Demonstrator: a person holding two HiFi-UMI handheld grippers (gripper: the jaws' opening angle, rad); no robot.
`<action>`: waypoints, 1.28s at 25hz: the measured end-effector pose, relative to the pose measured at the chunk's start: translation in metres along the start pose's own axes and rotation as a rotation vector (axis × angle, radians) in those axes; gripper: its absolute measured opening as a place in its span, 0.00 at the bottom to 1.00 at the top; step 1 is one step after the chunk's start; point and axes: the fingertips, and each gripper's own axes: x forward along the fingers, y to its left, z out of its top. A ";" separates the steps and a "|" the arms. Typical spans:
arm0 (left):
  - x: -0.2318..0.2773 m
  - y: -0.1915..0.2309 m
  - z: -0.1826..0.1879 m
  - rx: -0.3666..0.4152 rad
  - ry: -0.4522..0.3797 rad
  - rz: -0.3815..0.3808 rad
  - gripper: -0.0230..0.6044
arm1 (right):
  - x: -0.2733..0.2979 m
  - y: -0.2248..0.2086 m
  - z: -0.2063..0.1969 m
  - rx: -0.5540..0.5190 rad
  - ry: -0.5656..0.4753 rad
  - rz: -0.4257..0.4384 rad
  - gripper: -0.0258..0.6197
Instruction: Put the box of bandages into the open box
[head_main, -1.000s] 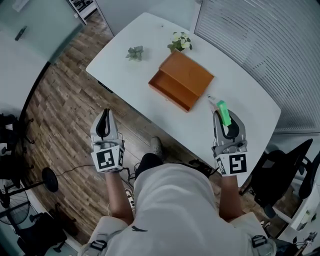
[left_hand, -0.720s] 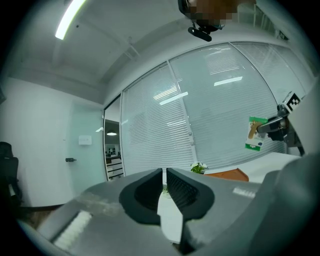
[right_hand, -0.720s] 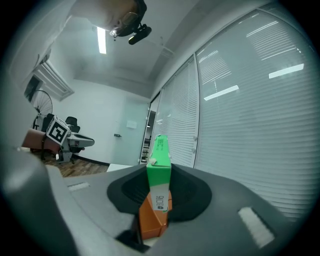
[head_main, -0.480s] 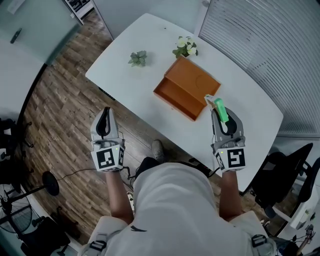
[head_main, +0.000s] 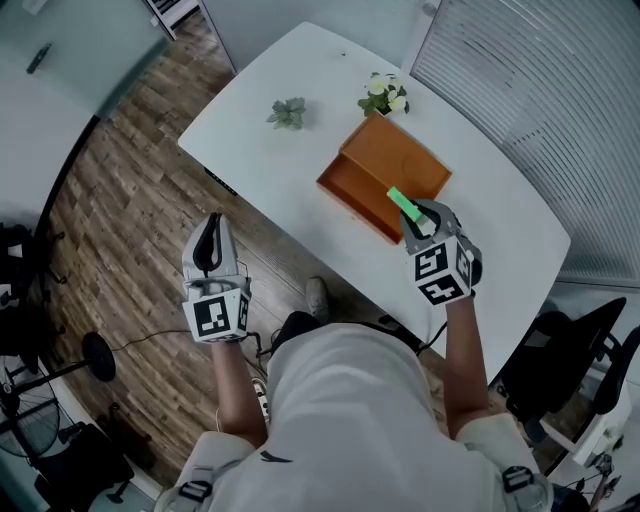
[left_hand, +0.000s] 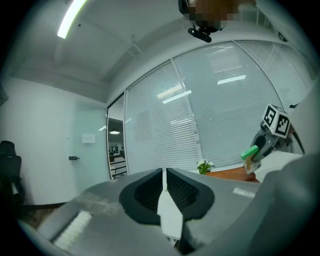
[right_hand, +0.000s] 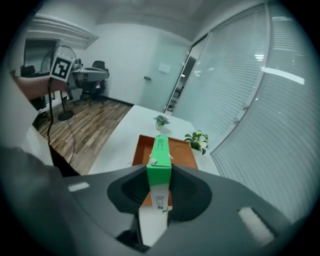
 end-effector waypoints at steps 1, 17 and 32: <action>-0.001 0.001 0.000 -0.001 0.002 0.005 0.09 | 0.005 0.004 -0.005 -0.028 0.054 0.035 0.18; -0.015 0.017 -0.007 -0.023 0.001 0.041 0.09 | 0.017 0.009 -0.003 -0.120 0.155 0.061 0.26; -0.017 0.020 -0.007 -0.026 0.003 0.053 0.09 | 0.019 0.005 -0.006 -0.164 0.169 0.028 0.26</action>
